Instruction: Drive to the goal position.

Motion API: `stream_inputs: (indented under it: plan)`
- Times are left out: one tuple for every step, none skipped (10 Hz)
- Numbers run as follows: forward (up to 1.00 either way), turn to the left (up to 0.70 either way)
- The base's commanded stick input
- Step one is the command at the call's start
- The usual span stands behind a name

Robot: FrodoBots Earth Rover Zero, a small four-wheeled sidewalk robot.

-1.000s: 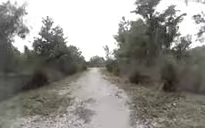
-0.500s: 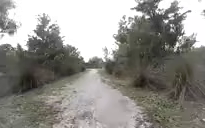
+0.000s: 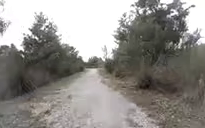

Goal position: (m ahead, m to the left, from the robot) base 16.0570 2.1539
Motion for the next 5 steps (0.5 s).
stream_inputs:
  plan:
    - [0.7,0.0]
    - [0.7,0.0]
    - [0.7,0.0]
    - [0.7,0.0]
    - [0.7,0.0]
